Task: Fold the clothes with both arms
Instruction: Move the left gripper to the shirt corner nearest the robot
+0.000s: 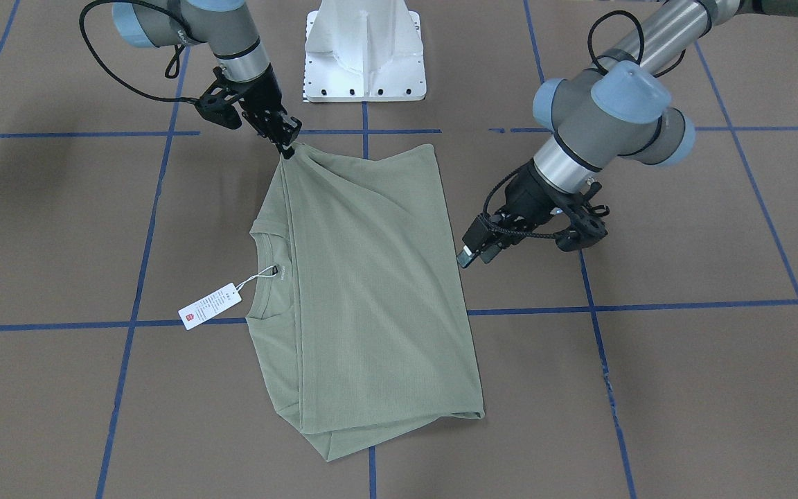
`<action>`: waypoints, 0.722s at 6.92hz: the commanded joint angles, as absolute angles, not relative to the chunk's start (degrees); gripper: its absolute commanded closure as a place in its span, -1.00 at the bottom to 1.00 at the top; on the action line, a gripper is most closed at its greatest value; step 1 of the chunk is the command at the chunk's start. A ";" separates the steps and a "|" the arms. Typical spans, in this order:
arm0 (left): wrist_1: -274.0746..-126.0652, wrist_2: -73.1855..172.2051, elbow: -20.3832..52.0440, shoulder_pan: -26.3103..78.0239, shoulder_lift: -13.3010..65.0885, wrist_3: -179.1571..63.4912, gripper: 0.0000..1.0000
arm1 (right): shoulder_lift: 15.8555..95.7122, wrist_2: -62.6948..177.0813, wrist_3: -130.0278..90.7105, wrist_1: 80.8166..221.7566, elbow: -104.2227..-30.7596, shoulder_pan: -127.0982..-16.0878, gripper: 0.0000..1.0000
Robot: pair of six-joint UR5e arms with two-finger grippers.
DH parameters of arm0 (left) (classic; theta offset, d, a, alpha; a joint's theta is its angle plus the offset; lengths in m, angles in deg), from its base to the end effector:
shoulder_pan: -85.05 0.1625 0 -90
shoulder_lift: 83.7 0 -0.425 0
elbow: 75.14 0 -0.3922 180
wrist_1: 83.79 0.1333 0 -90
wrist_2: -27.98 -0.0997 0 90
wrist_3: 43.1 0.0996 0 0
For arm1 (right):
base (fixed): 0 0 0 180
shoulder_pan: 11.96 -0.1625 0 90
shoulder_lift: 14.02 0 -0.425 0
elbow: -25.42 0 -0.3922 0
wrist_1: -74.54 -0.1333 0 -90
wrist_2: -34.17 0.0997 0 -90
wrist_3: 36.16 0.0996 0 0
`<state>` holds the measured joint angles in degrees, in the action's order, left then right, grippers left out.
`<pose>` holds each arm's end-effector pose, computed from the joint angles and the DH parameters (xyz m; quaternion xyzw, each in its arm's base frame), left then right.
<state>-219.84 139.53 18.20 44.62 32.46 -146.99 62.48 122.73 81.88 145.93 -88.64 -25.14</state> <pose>0.4270 -0.4908 0.2774 -0.0057 0.6196 -0.2526 0.7431 -0.5029 -0.2573 0.3093 -0.0499 -0.4682 0.3161 0.8236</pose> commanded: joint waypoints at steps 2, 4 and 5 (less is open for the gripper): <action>-208.52 122.88 34.88 65.46 22.14 -159.33 -0.23 | 62.44 122.68 82.58 146.00 -88.84 -24.70 1.00; -206.94 119.74 33.68 71.75 21.59 -161.83 -0.23 | 62.62 122.68 82.58 146.08 -89.28 -24.79 1.00; -204.40 119.73 33.58 72.48 22.38 -161.93 -0.22 | 62.70 122.68 82.58 146.08 -89.19 -24.79 1.00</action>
